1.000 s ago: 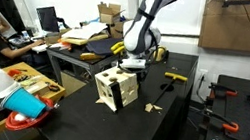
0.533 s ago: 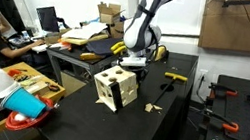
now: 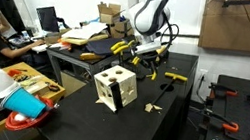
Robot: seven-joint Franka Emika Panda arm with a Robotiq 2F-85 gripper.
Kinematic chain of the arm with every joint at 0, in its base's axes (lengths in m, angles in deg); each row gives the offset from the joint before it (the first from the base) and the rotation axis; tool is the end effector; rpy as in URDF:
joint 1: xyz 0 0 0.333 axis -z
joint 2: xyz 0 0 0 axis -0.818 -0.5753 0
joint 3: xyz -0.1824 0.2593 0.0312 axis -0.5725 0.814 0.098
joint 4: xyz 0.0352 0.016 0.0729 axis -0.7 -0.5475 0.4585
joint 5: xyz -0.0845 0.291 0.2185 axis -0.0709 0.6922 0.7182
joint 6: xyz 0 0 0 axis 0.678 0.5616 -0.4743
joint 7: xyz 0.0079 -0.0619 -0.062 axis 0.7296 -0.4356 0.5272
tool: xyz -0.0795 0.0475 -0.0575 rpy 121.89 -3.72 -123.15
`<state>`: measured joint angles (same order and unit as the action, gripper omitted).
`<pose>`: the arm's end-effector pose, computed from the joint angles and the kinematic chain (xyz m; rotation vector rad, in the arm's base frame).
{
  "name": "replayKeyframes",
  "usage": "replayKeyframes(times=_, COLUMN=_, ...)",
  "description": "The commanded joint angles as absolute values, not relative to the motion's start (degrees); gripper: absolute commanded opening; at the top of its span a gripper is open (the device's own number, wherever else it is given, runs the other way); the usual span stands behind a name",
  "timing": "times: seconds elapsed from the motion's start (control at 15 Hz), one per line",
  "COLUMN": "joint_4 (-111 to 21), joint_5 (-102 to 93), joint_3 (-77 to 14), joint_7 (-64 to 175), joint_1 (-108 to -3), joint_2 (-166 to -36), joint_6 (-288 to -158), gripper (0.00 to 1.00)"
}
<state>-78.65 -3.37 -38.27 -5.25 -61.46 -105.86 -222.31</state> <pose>0.5161 -0.0407 0.2118 2.4272 -1.6505 -0.2350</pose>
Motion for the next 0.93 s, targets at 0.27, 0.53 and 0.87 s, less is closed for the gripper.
replayKeyframes(times=0.27, joint_4=-81.4, joint_5=-15.1, joint_3=-35.5, joint_7=-1.9, joint_1=-60.5, joint_2=-93.6, joint_6=-204.0, gripper=0.04)
replayKeyframes(times=0.53, joint_4=-80.3, joint_5=-18.1, joint_3=-32.5, joint_7=1.5, joint_1=-60.5, joint_2=-90.0, joint_6=-197.1, gripper=0.04)
replayKeyframes(times=0.87, joint_4=-79.3, joint_5=-23.9, joint_3=-29.0, joint_7=1.9, joint_1=-60.7, joint_2=-86.9, joint_6=-191.9, gripper=0.04)
